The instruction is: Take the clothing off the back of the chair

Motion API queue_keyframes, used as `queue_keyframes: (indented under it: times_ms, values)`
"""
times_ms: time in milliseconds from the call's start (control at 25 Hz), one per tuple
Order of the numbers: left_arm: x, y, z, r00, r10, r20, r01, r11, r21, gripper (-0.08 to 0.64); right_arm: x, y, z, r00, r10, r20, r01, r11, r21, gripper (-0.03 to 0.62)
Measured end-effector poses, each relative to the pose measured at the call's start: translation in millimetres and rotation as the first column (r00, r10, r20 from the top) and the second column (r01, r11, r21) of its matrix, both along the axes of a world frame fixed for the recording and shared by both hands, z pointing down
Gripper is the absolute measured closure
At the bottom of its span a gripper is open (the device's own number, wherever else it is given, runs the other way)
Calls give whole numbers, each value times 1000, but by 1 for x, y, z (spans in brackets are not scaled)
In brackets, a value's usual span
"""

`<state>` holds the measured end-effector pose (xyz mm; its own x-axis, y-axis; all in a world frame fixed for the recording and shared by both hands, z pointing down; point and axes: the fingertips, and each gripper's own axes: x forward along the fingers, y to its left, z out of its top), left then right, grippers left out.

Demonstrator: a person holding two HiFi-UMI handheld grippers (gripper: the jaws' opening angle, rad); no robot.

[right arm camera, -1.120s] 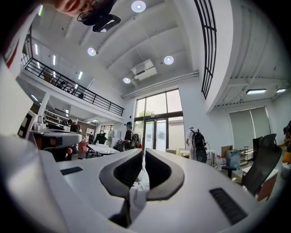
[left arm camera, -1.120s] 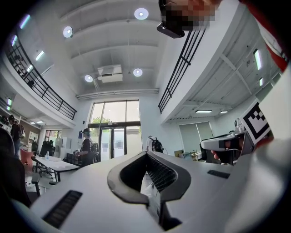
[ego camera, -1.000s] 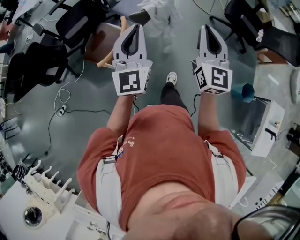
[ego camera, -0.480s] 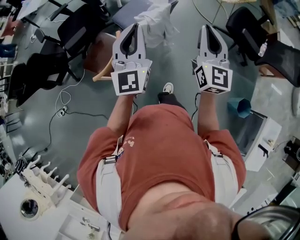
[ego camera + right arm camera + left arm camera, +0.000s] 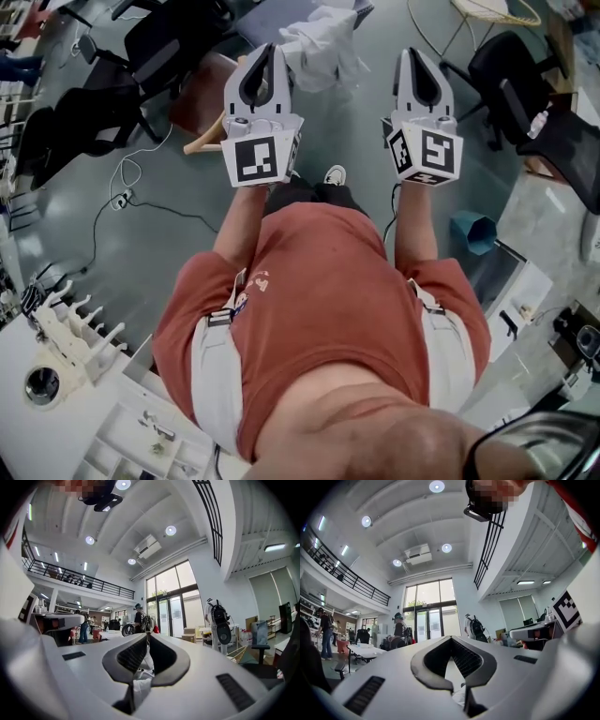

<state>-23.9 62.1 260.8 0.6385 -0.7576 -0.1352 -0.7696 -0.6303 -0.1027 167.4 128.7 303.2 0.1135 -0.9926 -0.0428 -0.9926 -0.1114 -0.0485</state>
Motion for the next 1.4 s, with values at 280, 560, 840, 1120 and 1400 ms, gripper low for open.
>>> queue_keyframes:
  times_ms: [280,560,840,1120,1400]
  values:
    - [-7,-35,29,997,-14,75,16,999,-29,546,-3,-40,19,1000,-27,4,27,999,-25,563]
    - [-12,-91,37,997,-32,64,34,999,-33,546,-8,-100,19,999,-48,-22,47,998,-35,563]
    - [-18,-173,40,998,-47,47,49,998,-41,546,-15,-190,13,995,-84,-56,81,996,-43,563]
    - [-29,-237,38,998,-49,34,50,997,-50,546,-30,-257,9,990,-108,-95,102,993,-67,563]
    - [-31,-273,51,999,-35,40,37,997,-67,546,-35,-292,18,989,-107,-103,97,991,-90,563]
